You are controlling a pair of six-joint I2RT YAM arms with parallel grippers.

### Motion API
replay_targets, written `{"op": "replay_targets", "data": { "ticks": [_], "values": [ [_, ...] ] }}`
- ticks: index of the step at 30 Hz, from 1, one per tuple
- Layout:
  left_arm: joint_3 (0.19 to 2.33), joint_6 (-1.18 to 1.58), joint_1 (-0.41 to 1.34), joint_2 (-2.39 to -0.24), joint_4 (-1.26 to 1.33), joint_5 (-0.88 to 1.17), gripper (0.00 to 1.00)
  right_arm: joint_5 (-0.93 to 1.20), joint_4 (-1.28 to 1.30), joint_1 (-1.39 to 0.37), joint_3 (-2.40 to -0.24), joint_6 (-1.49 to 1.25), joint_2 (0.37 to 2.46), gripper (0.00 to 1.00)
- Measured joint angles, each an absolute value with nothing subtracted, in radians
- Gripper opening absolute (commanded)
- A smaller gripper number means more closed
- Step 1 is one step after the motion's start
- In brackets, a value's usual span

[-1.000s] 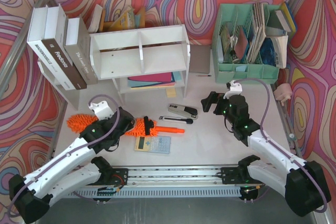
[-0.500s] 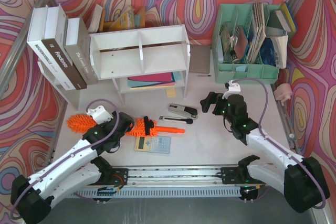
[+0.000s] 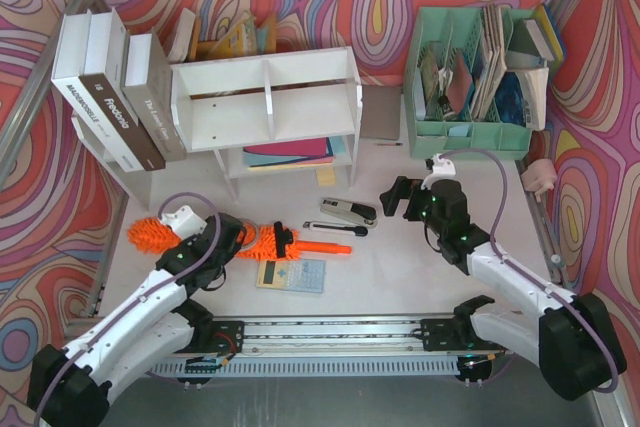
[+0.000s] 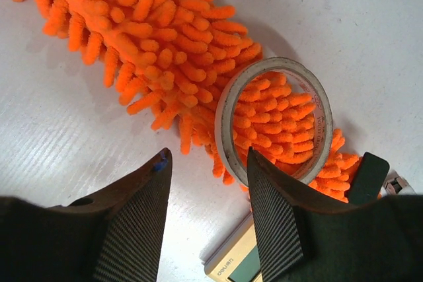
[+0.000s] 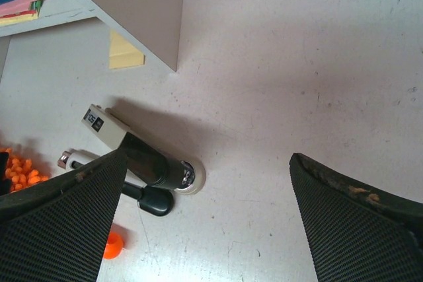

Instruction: Dust the bookshelf with a duster

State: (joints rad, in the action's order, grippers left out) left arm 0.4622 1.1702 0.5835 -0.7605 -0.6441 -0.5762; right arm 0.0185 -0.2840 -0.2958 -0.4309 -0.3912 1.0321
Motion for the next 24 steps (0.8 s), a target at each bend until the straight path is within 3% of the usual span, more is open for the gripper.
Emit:
{"op": "replay_targets", "data": {
  "ticks": [12, 24],
  "values": [
    [0.447, 1.147, 0.562, -0.794, -0.594, -0.568, 0.42, 0.032, -0.284, -0.296, -0.431, -0.393, 1.050, 0.98],
    [0.421, 1.118, 0.548, -0.819, -0.522, -0.566, 0.43, 0.058, -0.286, -0.296, -0.433, -0.394, 1.071, 0.98]
  ]
}}
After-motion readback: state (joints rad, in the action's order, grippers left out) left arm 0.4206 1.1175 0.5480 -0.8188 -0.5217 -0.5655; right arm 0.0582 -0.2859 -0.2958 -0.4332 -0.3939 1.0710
